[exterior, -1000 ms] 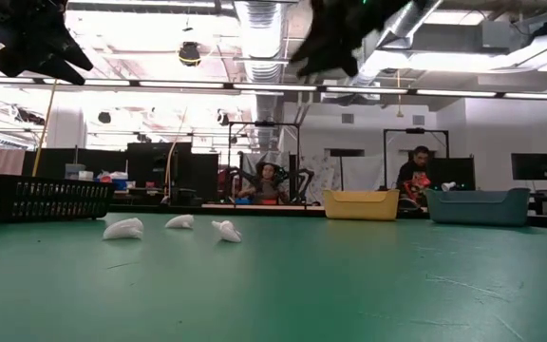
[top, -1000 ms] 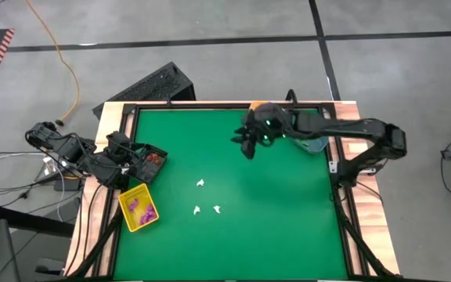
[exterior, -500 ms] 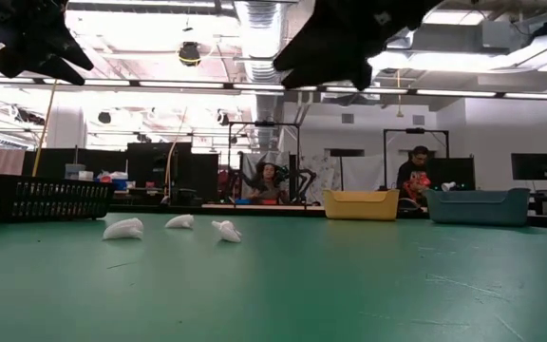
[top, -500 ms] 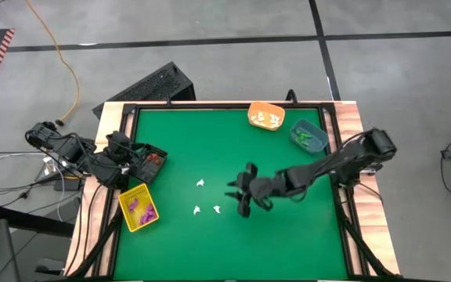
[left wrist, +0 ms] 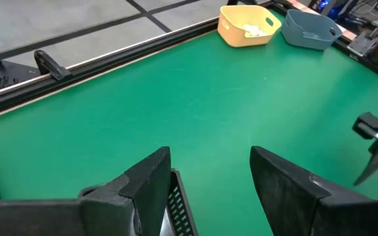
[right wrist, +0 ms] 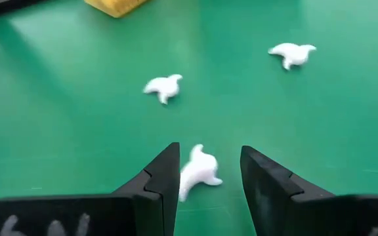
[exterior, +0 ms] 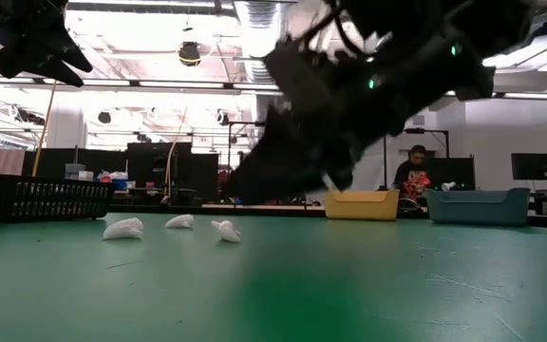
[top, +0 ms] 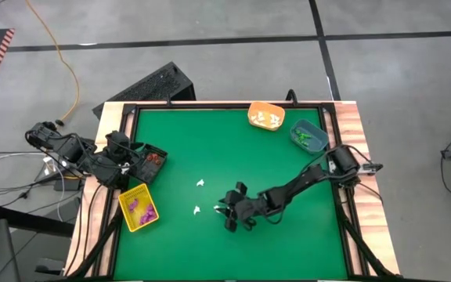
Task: Sort Halloween decoration
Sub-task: Put the white ghost toy into the light orange bin
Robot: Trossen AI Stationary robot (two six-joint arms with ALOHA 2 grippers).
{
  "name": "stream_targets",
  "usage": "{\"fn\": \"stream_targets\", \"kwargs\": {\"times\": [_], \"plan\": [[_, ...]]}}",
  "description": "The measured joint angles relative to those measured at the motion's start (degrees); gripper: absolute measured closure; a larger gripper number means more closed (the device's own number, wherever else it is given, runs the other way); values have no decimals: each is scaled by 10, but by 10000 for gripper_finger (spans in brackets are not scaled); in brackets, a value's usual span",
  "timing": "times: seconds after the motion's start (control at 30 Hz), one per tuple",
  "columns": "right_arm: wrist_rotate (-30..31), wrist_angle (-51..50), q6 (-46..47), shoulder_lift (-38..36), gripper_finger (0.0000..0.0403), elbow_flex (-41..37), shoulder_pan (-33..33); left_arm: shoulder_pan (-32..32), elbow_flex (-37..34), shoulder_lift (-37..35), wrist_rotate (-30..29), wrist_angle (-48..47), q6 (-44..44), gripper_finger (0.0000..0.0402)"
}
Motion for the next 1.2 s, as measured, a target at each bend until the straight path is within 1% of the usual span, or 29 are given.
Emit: {"fn": "stream_targets", "kwargs": {"times": [0.23, 0.47, 0.6, 0.7, 0.83, 0.9, 1.2], "plan": [[35, 13, 5, 44, 249, 14, 0, 0, 0, 0, 2, -15, 0, 202], [39, 1, -21, 93, 249, 73, 2, 0, 0, 0, 10, -25, -2, 202], [52, -48, 2, 121, 249, 112, 5, 0, 0, 0, 11, -26, -2, 202], [60, -84, 21, 122, 252, 120, 11, 0, 0, 0, 11, -26, -4, 202], [106, -130, 46, 123, 267, 121, 26, 0, 0, 0, 11, -26, -6, 202], [118, -139, 48, 123, 279, 120, 33, 0, 0, 0, 11, -26, -6, 202], [122, -146, 51, 124, 340, 118, 43, 0, 0, 0, 10, -26, -6, 202]]}}
